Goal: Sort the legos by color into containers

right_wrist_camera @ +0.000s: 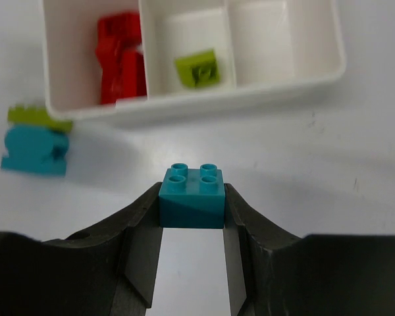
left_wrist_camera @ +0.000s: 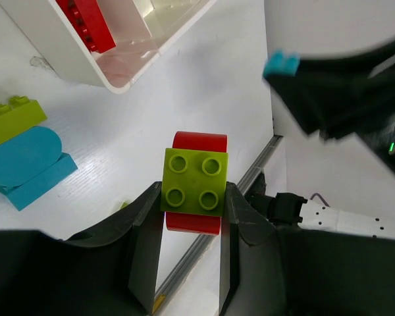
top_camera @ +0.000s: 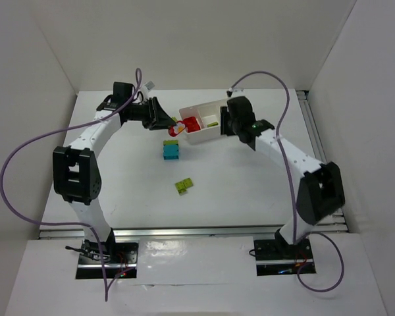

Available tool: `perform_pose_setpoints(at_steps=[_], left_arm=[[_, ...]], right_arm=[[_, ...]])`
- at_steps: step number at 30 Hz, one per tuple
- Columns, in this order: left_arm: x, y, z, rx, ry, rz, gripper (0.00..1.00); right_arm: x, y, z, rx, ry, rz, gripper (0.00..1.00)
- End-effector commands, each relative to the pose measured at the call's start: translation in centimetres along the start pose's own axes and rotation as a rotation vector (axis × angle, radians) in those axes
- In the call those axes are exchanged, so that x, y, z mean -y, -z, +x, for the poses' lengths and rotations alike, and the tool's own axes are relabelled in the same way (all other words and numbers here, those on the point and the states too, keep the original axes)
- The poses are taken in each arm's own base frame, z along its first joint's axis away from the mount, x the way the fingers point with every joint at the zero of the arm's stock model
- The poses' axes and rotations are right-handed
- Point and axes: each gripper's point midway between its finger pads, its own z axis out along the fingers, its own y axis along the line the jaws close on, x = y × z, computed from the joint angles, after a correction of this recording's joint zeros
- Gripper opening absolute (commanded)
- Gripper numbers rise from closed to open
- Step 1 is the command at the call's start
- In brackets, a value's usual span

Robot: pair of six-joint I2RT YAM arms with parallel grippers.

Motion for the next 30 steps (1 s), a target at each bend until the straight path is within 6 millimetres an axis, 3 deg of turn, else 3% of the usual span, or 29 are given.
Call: perform_pose_setpoints(at_steps=[1,4,7,8,9,13,17,18,21,26,30], left_arm=[[2.1,1.9,-1.1,0.047,-0.081,0.007,0.00],[1.9,2.0,-0.7,0.034,-0.074,0.000,0.00],[1.9,2.0,-0.7,0.034,-0.083,0.000,0.00],[1.9,2.0,-0.7,0.034,-0.083,0.000,0.00],[1.6,1.8,-0.7,0.029,-0.076,-0.003,0.00],[1.7,1.7,-1.1,0.034,-0.074,0.000,0.00],[1.8,1.7,-1.4,0.034,-0.074,0.000,0.00],[1.7,1.5,-1.6,0.033,-0.073,0.000,0.00],[1.8,1.6,-1.9,0.044,-0.081,-0.005,0.00],[1.6,0.8,-2.1,0.031,-0.069,-0.004,0.00],[2.6,0.3,-2.2,0.016,-0.111,0.014,0.00]], right_arm=[[1.9,-3.3,-6.7,0.101,-0.078,0.064,0.22],[2.0,-6.2,-8.6,0.097,-0.086,0.080,0.22],[4.6,-8.7,-9.8,0.107,-0.117,0.124,0.24],[5.1,-10.1,-9.2,0.087,-0.119,0.137,0.24],[4.7,-10.4,-10.3,0.105,-0.122,0.122,0.24],[6.5,-12.7,-10.6,0.106,-0.140,0.150,0.26],[7.2,-14.6,-9.8,0.086,-0.134,0.164,0.42],[7.3,-14.9,-9.7,0.084,-0.133,0.174,0.54],[7.8,-14.9,-10.1,0.097,-0.140,0.179,0.72],[7.2,-13.3,-11.3,0.128,-0.144,0.141,0.72],[6.4,-9.8,-12.5,0.160,-0.145,0.091,0.65]])
